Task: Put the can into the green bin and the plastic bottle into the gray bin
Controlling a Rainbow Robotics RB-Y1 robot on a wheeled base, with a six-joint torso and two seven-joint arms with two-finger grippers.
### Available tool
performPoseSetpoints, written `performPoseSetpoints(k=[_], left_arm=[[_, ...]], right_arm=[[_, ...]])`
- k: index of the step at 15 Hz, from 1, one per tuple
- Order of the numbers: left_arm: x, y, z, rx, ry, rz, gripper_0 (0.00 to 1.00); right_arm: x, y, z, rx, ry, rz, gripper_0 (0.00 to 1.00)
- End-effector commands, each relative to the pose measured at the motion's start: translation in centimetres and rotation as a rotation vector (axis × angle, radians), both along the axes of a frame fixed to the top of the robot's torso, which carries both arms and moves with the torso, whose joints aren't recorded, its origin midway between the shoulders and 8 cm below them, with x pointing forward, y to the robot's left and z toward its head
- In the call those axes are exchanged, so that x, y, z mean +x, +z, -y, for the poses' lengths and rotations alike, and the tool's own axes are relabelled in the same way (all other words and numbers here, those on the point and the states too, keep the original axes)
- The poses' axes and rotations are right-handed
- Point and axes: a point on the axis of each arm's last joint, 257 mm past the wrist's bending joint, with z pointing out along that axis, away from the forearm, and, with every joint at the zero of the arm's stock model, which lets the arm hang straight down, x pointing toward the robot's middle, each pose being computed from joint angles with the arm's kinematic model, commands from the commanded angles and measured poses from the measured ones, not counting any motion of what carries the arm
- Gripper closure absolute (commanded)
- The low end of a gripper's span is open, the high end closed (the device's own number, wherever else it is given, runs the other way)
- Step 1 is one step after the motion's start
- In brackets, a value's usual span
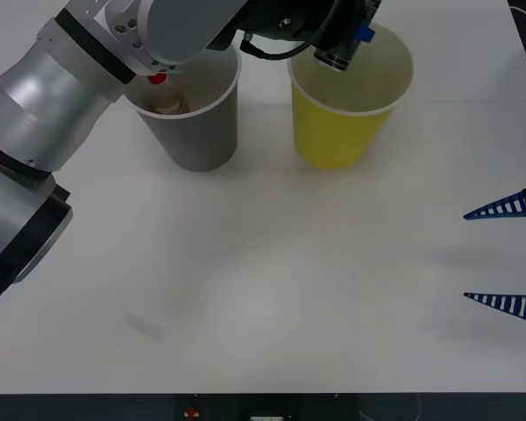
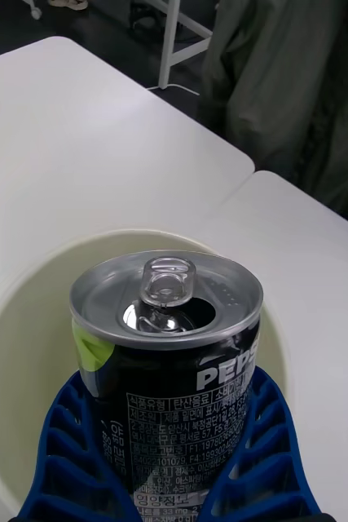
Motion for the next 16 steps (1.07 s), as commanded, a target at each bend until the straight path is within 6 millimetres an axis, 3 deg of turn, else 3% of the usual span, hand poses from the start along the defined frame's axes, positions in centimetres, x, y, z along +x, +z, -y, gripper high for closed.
performPoseSetpoints(k=[1, 5, 6, 7, 8, 12, 14, 16], left_arm=[[1.0, -1.0, 0.7, -0.004, 0.018, -0.003, 1.0], [1.3, -1.2, 0.8, -0.005, 0.024, -0.005, 0.99], [1.3, -1.2, 0.8, 0.0, 0.02, 0.0, 0.62], [1.3, -1.4, 0.8, 0.011, 0.013, 0.009, 0.08], [1.2, -1.4, 0.9, 0.012, 0.009, 0.009, 0.0], [0.6, -1.1, 1.2, 0.009, -0.017, 0.012, 0.0], [0.0, -0.6, -0.4, 0.079, -0.052, 0.056, 0.0], [-2.0, -0.2, -2.3, 0.07, -0.097, 0.048, 0.0]], right_arm=[[0.0, 0.0, 0.0, 0.0, 0.0, 0.0, 0.0], [0.0, 0.0, 0.0, 0.0, 0.0, 0.0, 0.0], [0.0, 0.0, 0.0, 0.0, 0.0, 0.0, 0.0], [0.0, 0.0, 0.0, 0.0, 0.0, 0.0, 0.0], [0.0, 0.0, 0.0, 0.0, 0.0, 0.0, 0.0], [0.0, 0.0, 0.0, 0.0, 0.0, 0.0, 0.0], [0.0, 0.0, 0.0, 0.0, 0.0, 0.0, 0.0], [0.0, 0.0, 0.0, 0.0, 0.0, 0.0, 0.0]])
